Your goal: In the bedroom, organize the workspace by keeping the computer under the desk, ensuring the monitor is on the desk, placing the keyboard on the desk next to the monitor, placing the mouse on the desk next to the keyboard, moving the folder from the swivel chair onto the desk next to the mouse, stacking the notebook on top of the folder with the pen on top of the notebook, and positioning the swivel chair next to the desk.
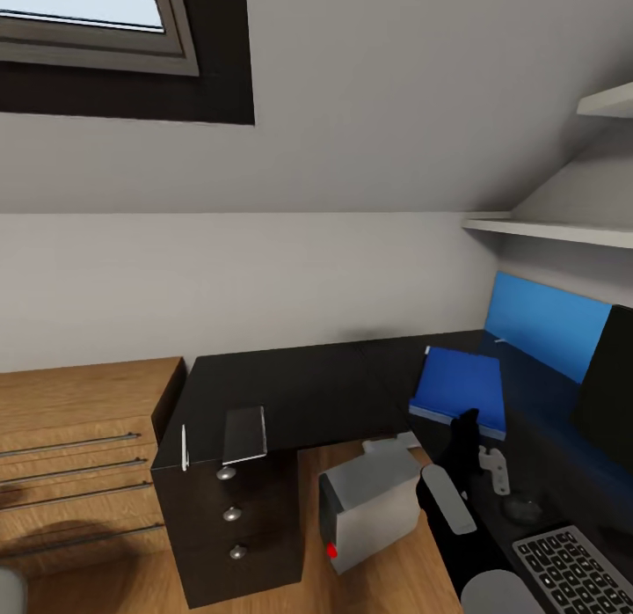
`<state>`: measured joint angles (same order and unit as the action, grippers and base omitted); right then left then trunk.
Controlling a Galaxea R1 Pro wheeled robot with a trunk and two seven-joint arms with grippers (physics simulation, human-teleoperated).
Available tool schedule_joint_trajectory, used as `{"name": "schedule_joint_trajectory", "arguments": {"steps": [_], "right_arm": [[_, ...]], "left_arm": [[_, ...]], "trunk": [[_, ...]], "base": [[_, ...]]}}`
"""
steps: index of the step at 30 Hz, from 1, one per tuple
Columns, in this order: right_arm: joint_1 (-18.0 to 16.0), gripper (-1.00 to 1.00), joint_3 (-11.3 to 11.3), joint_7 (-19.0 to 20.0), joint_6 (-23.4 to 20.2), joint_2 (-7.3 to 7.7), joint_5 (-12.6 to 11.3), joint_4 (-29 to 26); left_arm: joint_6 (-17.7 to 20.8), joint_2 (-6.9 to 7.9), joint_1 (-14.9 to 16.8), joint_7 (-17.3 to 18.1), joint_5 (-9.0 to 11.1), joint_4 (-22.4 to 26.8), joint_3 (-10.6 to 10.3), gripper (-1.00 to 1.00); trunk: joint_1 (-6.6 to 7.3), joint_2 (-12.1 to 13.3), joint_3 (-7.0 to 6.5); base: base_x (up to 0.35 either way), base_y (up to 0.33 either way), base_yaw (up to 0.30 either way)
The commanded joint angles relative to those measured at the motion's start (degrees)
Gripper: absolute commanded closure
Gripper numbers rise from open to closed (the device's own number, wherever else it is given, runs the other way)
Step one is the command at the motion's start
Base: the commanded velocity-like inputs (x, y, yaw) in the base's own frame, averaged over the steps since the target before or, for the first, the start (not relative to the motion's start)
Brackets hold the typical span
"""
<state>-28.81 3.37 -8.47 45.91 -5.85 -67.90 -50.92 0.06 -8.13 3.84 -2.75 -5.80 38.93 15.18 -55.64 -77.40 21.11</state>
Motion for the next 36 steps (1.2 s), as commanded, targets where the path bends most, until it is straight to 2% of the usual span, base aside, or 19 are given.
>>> {"name": "schedule_joint_trajectory", "arguments": {"steps": [1,3,10,27,36], "right_arm": [[0.0,1.0,0.0,-0.4,0.0,0.02,0.4,0.0],[0.0,1.0,0.0,-0.4,0.2,0.03,0.5,0.6],[0.0,1.0,0.0,-0.5,1.9,0.03,0.6,4.7],[-0.1,1.0,0.1,-0.5,4.7,0.08,0.9,5.1],[-0.2,1.0,0.2,-0.6,4.7,0.14,0.9,5.1]], "left_arm": [[0.1,-0.05,0.0,0.0,-0.5,0.1,0.3,-1.0],[0.1,-0.08,0.0,-0.1,-0.5,0.1,0.3,-1.0],[0.2,-0.13,0.0,-0.1,-0.4,0.2,0.3,-1.0],[0.2,-0.21,0.0,-0.1,-0.4,0.2,0.4,-1.0],[0.0,-0.22,0.0,-0.2,-0.4,0.2,0.4,-1.0]], "trunk": [[0.0,0.0,0.07],[0.0,0.0,0.07],[-1.54,-2.8,1.32],[-5.27,-9.7,4.38],[-5.27,-9.7,4.38]], "base": [[0.005,0.0,0.0],[0.003,0.0,0.0],[0.0,0.0,0.0],[0.0,0.0,0.0],[0.0,0.0,0.0]]}}
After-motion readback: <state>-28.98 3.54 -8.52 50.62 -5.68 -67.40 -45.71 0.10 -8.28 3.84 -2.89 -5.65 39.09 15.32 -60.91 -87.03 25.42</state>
